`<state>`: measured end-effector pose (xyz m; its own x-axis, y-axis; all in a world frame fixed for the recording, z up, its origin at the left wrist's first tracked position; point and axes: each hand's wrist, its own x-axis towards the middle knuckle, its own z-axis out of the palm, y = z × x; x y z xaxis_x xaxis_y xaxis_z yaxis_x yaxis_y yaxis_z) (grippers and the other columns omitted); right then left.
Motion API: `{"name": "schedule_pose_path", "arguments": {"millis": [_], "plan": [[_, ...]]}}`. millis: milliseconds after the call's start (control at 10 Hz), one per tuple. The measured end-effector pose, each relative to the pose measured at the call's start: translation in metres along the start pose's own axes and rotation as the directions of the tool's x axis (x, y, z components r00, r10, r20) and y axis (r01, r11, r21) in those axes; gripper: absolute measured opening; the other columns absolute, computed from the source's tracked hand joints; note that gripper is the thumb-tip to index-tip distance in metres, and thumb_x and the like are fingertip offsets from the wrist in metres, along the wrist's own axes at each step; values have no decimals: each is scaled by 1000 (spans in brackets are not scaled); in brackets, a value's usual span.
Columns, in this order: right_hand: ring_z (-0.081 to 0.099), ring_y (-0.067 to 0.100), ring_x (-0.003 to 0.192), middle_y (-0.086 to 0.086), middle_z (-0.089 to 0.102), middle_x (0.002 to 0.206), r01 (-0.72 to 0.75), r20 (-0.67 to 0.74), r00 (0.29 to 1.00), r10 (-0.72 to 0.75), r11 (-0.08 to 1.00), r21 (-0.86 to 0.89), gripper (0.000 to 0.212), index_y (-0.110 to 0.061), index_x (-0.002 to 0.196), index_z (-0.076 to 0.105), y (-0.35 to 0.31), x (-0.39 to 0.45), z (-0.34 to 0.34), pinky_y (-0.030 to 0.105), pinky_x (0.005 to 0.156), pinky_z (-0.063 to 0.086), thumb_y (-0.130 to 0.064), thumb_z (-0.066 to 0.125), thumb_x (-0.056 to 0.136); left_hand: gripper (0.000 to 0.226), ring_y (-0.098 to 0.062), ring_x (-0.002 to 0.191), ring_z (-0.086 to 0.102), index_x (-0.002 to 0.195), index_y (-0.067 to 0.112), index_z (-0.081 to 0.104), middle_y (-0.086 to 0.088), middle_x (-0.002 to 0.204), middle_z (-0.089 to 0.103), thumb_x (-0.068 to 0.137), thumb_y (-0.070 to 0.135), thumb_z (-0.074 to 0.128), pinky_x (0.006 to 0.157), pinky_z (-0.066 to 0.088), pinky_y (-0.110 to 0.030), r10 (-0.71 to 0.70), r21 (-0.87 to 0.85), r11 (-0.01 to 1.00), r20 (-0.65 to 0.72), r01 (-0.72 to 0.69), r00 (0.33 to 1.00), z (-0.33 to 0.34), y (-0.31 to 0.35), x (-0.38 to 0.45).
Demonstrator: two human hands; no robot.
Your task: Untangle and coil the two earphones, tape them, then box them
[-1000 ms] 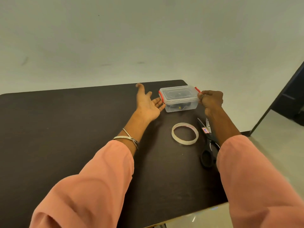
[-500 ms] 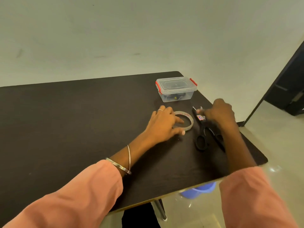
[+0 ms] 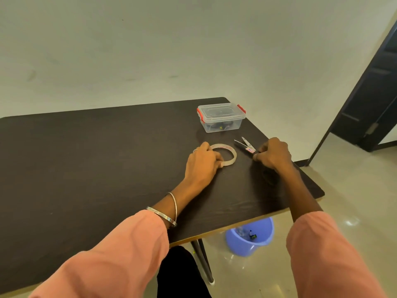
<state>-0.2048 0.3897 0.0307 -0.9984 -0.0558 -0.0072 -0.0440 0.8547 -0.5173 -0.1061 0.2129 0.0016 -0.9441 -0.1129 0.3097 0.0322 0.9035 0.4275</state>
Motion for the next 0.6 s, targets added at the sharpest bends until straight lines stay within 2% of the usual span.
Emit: {"name": "schedule_pose_path", "arguments": {"millis": [100, 200, 300, 400, 500, 600], "plan": [[59, 30, 98, 16, 68, 107, 30, -7, 1000, -30, 999, 39, 31, -5, 103, 70, 10, 4, -2, 40, 85, 50, -23, 77, 78, 23, -18, 99, 51, 112, 22, 71, -2, 105, 49, 91, 26, 62, 74, 36, -22, -1, -10, 1000, 9, 1, 1000, 1, 2, 1], [56, 24, 90, 17, 67, 108, 35, -7, 999, -34, 997, 71, 36, -3, 109, 68, 13, 3, 1, 33, 76, 46, -22, 75, 80, 24, -17, 98, 51, 113, 22, 71, -2, 105, 50, 91, 26, 62, 74, 36, -22, 7, -18, 1000, 0, -7, 1000, 4, 3, 3], [53, 21, 85, 17, 66, 107, 41, -29, 999, -38, 992, 116, 38, -2, 111, 67, 12, 4, 7, 34, 76, 46, -23, 75, 81, 24, -18, 99, 52, 113, 22, 71, -3, 105, 51, 91, 26, 62, 76, 39, -23, 27, -24, 999, 1, -27, 1000, 6, 2, 6], [55, 23, 89, 16, 66, 109, 22, 5, 1000, -22, 992, 124, 41, -3, 113, 66, 12, 7, 7, 37, 82, 48, -26, 76, 80, 29, -18, 96, 54, 118, 24, 68, -3, 106, 52, 89, 27, 65, 82, 47, -30, 62, -54, 997, 49, -59, 997, 3, -1, 10], [58, 30, 102, 15, 65, 115, -1, 28, 1000, -2, 994, 109, 51, -6, 114, 65, 9, 12, 5, 47, 92, 49, -37, 78, 75, 34, -12, 86, 52, 119, 24, 67, 1, 103, 51, 85, 26, 70, 82, 48, -30, 92, -122, 989, 55, -85, 994, -6, -12, 12], [52, 34, 117, 12, 60, 126, 67, -40, 997, -65, 996, 51, 58, -10, 122, 60, -12, 15, 1, 51, 99, 43, -43, 75, 77, 26, -9, 83, 52, 108, 24, 72, 5, 95, 55, 83, 28, 71, 78, 48, -31, 70, -165, 983, -90, -85, 993, -18, -30, 22]]}}
